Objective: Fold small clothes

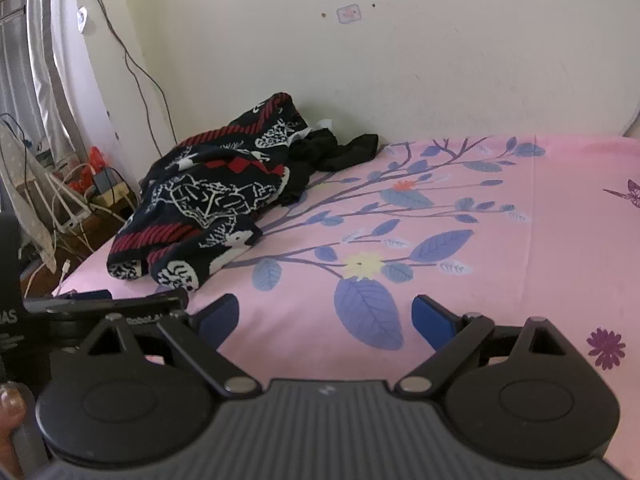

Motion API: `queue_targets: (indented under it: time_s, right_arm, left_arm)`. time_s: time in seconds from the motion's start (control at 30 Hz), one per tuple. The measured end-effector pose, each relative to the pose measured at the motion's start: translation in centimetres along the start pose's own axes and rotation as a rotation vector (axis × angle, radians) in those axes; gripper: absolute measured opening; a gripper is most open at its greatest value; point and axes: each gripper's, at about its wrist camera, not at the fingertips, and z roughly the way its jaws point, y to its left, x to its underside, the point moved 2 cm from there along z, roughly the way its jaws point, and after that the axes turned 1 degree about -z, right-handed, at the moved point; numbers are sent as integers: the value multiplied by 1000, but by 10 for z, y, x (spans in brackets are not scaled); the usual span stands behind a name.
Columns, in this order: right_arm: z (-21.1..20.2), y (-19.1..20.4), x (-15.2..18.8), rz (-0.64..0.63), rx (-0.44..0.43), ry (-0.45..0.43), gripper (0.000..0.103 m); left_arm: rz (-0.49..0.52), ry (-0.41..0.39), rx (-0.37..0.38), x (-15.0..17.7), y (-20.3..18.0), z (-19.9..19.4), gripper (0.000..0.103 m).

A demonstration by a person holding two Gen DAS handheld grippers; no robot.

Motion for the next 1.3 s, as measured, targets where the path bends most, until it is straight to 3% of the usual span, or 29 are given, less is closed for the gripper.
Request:
queue_targets:
  time_s: [1.3]
  right_arm:
    - [1,3,1,-27,-3,11,87]
  left_arm:
    - [-14,-12,-28,-2,1,-2,103]
